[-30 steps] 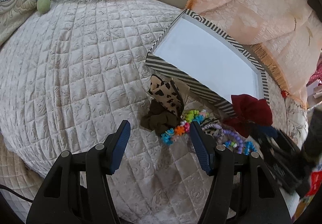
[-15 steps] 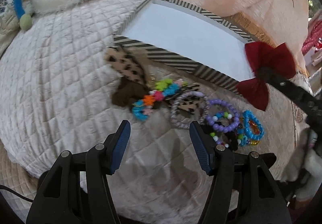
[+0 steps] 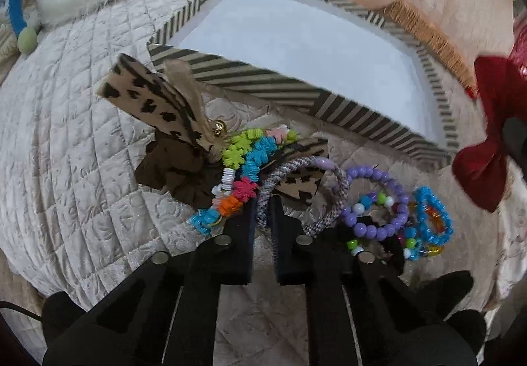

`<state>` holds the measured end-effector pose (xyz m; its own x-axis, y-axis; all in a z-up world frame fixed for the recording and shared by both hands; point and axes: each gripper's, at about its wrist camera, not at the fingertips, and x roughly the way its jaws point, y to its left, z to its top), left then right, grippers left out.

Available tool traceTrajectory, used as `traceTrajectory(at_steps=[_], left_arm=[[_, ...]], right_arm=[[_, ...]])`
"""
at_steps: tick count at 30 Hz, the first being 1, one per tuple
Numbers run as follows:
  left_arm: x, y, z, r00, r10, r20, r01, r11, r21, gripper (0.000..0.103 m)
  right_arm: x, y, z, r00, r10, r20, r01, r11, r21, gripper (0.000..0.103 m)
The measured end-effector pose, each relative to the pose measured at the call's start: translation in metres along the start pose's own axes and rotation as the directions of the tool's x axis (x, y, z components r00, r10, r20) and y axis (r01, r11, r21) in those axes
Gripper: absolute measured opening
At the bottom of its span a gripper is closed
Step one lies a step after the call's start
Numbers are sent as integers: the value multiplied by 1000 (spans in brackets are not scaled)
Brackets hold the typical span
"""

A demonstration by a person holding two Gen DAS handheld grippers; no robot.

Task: Organize jewelry
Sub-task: 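Carry the red bow over the tray while the left gripper grasps the pink hair tie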

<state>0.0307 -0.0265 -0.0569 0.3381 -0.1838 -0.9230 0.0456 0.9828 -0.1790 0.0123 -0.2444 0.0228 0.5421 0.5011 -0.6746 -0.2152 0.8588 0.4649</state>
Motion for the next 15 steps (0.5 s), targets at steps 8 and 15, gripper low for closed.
traceTrajectory(at_steps=[8,15], left_arm=[[-50,4,1,995,-71,69,69,997,22,6],[-76,1,16,991,-56,117,55,998,17,6]], right_arm=[[-12,-1,2,1000,3,23,-3,1000,13,14],[-15,-1,10,999,-27,37,26,999,24,14]])
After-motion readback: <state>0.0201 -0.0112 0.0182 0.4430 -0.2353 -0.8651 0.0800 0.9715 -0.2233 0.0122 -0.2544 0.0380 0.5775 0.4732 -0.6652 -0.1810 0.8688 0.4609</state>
